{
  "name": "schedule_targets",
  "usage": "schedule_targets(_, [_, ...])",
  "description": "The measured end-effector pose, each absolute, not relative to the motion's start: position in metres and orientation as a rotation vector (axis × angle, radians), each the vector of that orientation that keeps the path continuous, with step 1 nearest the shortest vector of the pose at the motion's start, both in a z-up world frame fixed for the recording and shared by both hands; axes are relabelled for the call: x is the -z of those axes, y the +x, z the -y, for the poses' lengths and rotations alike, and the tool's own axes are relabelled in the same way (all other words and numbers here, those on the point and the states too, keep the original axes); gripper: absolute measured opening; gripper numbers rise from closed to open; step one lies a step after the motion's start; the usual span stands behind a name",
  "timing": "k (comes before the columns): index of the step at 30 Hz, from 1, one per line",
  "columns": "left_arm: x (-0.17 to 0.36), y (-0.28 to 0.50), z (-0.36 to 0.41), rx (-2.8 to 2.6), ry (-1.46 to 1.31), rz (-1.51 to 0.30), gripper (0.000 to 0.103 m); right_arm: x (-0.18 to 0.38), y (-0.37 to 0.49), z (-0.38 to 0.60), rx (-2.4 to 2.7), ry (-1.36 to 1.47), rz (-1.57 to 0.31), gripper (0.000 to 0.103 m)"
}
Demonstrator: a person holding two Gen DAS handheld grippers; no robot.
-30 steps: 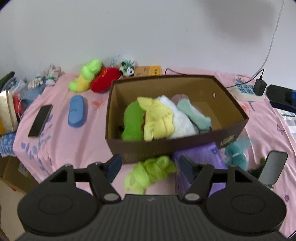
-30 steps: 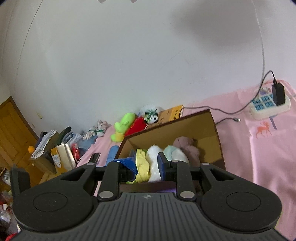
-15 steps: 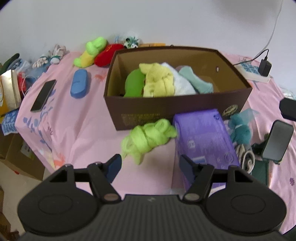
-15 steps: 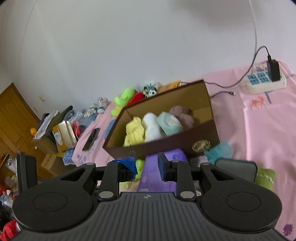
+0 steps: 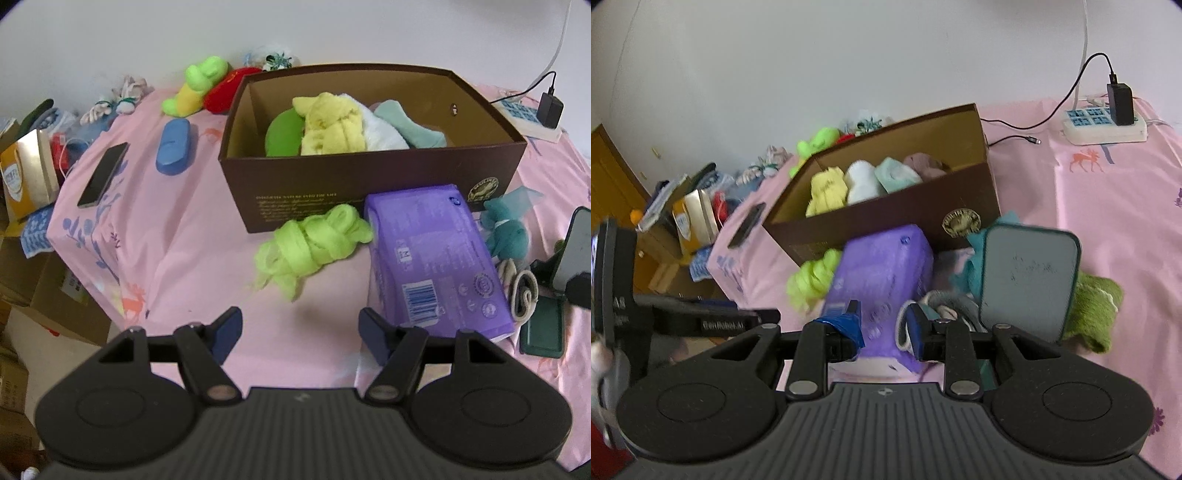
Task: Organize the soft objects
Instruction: 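Grasp the lime green yarn plush with the left gripper while the right gripper grasps the grey sock bundle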
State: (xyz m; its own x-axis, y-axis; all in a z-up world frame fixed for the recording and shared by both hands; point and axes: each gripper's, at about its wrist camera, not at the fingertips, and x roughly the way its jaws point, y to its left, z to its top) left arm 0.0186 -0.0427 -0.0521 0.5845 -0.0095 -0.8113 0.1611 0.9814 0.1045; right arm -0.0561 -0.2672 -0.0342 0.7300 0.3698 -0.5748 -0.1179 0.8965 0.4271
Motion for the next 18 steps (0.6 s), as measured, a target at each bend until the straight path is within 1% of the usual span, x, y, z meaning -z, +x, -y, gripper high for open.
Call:
schedule_targets(5, [0.057,0.021,0.048,0.105,0.194,-0.95,0.071,0.043,-0.062,0.267,-0.238,0.339,-0.709,0.01])
schedule_targets(18, [0.077,0.027,0.051,0.091,0.247,-0.988,0.072,0.066,-0.069,0.269,-0.156,0.355,-0.783,0.011])
